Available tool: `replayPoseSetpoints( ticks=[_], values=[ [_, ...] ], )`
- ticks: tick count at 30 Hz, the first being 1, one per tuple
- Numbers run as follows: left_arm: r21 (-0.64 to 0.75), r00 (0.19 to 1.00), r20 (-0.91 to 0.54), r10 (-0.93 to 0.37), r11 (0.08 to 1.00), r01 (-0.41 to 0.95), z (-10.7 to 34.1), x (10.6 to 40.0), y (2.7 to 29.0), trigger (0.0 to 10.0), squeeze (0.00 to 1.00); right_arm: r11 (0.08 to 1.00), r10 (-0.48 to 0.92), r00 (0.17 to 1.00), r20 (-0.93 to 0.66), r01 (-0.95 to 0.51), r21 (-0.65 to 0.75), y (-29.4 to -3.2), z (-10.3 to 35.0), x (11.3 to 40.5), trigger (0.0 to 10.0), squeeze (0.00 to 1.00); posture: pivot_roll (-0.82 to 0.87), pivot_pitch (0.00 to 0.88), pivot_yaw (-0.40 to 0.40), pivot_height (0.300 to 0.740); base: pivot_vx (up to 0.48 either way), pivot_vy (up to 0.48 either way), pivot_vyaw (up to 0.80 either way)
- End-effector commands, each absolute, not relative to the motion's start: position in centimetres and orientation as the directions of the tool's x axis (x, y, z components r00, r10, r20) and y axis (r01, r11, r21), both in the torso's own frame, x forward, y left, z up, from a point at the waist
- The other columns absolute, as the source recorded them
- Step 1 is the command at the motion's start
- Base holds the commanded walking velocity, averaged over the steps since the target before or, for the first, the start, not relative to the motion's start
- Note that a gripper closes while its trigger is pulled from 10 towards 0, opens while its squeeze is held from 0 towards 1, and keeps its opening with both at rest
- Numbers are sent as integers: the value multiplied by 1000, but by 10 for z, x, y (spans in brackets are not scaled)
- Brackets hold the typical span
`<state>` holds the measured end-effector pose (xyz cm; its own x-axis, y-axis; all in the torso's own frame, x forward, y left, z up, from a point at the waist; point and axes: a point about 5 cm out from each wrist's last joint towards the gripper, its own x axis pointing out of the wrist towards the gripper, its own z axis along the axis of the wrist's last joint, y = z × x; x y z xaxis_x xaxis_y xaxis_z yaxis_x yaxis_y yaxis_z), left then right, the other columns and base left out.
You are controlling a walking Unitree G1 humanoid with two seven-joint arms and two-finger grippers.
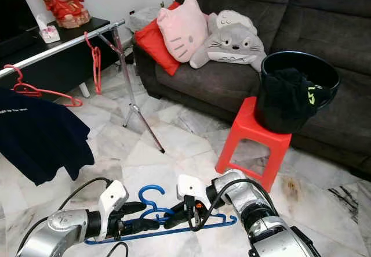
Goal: Hang hanger
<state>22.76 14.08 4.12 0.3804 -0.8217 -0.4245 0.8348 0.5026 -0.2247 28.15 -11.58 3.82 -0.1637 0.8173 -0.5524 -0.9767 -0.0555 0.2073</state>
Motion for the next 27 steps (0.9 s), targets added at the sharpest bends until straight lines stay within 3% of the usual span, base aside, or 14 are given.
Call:
replayPoseSetpoints(
  ticks=[1, 4, 5, 7, 8, 25, 27],
  values=[
    [-205, 403, -427, -809, 521, 829, 43, 232, 145, 10000, 0, -69, 821, -169, -545, -978, 199, -114, 41, 283, 10000, 0, -82, 0, -11, 740, 0, 0, 0],
    [-212, 384, -438, -813, 508, 835, 40, 230, 145, 9961, 0, -65, 822, -165, -545, -978, 198, -114, 41, 283, 10000, 0, -83, 0, -10, 740, 0, 0, 0],
    [-212, 383, -439, -813, 508, 835, 39, 229, 145, 4588, 0, -63, 823, -163, -544, -978, 198, -113, 41, 284, 10000, 0, -84, 0, -10, 740, 0, 0, 0],
    [-212, 383, -438, -813, 508, 835, 39, 229, 145, 4588, 0, -62, 823, -162, -544, -978, 198, -113, 41, 284, 10000, 0, -84, 0, -10, 740, 0, 0, 0],
    [-216, 379, -435, -817, 503, 837, 40, 229, 145, 0, 0, -59, 825, -158, -543, -979, 196, -114, 42, 284, 10000, 0, -83, 0, -10, 740, 0, 0, 0],
    [-234, 341, -429, -837, 468, 852, 40, 227, 145, 0, 0, -57, 827, -152, -541, -981, 188, -113, 43, 286, 10000, 0, -83, 0, -9, 740, 0, 0, 0],
    [-270, 282, -427, -859, 419, 867, 39, 223, 143, 0, 0, -74, 822, -166, -544, -980, 187, -112, 42, 284, 10000, 0, -84, 0, -10, 740, 0, 0, 0]
  ],
)
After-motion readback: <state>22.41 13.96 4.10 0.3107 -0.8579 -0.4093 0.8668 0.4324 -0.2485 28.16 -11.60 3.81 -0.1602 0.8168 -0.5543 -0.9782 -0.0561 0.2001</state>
